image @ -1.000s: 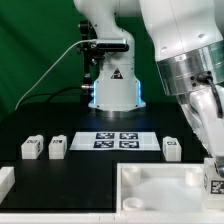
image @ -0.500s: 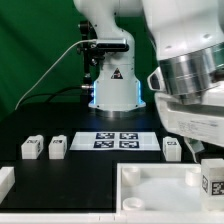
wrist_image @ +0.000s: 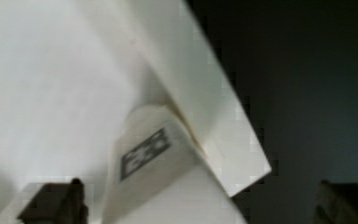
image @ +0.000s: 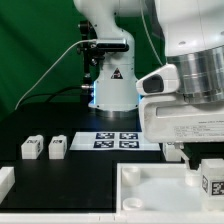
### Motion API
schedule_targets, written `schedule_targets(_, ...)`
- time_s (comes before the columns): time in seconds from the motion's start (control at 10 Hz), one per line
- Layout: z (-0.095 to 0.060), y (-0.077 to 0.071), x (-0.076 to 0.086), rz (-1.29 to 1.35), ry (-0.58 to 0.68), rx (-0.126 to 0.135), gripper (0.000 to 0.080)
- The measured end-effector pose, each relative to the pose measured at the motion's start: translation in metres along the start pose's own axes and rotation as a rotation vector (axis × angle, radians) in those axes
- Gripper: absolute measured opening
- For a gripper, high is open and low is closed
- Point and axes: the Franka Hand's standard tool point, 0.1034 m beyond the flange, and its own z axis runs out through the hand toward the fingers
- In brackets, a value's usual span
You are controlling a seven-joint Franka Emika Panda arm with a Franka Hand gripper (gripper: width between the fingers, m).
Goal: Assemble one leg
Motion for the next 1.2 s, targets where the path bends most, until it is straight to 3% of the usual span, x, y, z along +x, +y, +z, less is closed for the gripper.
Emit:
schedule_targets(0.1,0.0020,0.0042,0.0042,-0.152,0.015,-0.021,0.0649)
schedule_targets(0.2,0.0043,0.0082,0.0096,-0.281,0.046,-0.023,0.0649)
schedule_targets(0.3,0.0048,0.0078,0.0090,-0.235,0.048,-0.020,0.0649)
schedule_targets(0.5,0.0051,0.0077,0.0089,-0.193,0.048,-0.018,0.0419)
schedule_targets(0.6,0.0053,0.0065,0.0084,-0.075,0.048,-0.010,0.0419)
schedule_targets(0.7,0.0050,0.0075,0.0090,-0.003,0.049,-0.008,0.0297)
schedule_targets(0.9,0.0047,0.0088,0.0096,0.217,0.050,-0.005,0.0297)
schedule_targets(1.2,0.0044,0.0099,0.0067,0.785,0.050,-0.016,0.0297)
